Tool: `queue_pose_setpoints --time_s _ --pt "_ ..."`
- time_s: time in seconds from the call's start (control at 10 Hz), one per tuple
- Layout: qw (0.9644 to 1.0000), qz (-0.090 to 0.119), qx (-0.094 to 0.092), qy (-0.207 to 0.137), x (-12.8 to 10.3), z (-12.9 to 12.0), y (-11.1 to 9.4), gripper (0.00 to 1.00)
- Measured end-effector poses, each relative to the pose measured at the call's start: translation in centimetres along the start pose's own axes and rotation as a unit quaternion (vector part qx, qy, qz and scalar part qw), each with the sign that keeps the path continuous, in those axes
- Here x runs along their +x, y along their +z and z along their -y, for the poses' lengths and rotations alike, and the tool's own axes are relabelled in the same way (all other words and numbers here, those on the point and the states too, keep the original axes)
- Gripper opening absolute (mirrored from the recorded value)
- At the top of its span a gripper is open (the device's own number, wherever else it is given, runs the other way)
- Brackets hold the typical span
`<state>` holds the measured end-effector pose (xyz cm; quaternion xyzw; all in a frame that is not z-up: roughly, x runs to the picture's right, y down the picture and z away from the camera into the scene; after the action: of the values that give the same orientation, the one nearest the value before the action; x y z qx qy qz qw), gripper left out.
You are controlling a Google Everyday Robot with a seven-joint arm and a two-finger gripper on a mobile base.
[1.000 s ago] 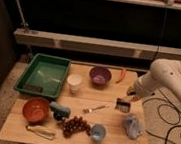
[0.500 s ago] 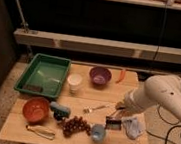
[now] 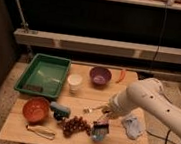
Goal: Place brush in plastic cup
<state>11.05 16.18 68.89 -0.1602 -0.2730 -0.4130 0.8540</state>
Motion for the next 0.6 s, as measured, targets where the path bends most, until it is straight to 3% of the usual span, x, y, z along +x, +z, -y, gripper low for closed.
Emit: queue_pose_setpoints --time_s 0.6 --pt "0.9984 -0.016 -0.006 -0.054 -0.6 -1.3 2.2 0.00"
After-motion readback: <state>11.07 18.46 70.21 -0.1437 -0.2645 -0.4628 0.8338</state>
